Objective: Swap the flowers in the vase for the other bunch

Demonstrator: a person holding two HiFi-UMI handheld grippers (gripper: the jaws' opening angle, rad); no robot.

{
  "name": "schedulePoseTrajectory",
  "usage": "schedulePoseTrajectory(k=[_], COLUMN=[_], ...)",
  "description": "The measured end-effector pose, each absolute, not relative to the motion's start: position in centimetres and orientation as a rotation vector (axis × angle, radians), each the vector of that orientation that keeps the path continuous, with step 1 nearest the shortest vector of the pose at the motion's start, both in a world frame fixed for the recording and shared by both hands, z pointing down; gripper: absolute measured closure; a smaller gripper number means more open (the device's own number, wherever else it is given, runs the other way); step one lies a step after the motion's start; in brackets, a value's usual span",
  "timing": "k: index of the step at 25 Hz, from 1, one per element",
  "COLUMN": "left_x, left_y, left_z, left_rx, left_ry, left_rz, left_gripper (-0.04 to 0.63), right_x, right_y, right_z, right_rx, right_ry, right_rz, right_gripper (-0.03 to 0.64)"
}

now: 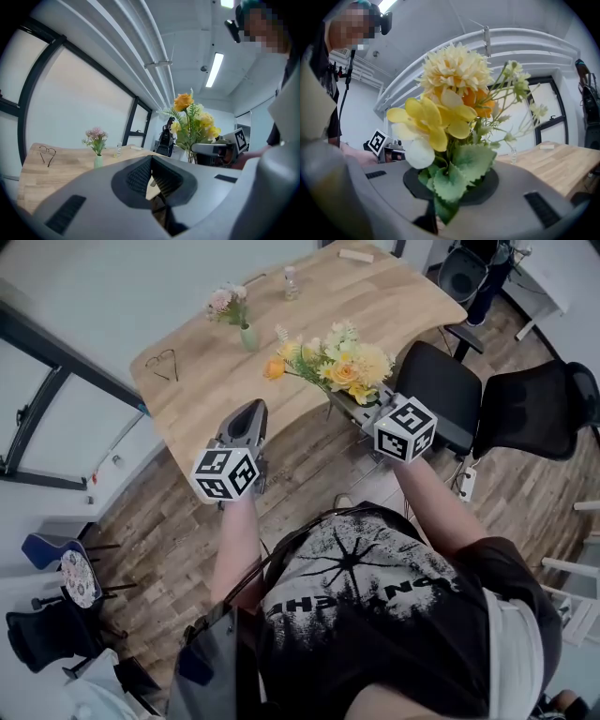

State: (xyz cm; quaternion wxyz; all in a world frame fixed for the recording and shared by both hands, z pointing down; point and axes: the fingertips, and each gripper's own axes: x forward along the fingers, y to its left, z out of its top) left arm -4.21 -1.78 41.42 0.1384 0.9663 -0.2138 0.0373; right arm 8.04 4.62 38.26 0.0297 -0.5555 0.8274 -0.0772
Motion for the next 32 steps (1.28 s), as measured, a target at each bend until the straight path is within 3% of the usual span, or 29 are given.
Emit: schedulePoseTrajectory(k=[16, 32], left_x=[1.8, 1.3], left_y=[-4.0, -6.9], left_z=[43.7, 44.0], left_rx=[2.752, 2.778], left_ry=[-0.753, -0.841], left_rz=[0.13, 0.213], left_gripper=[0.581, 0.581], right_x=[14.2, 14.7], right_y=[2.5, -2.2], right_z=[41.0, 41.2], right_rx=[-1.628, -1.55], right_ry=[2.668, 2.7], right_rz=[-0.257, -0.26], right_gripper=[0.546, 0.545])
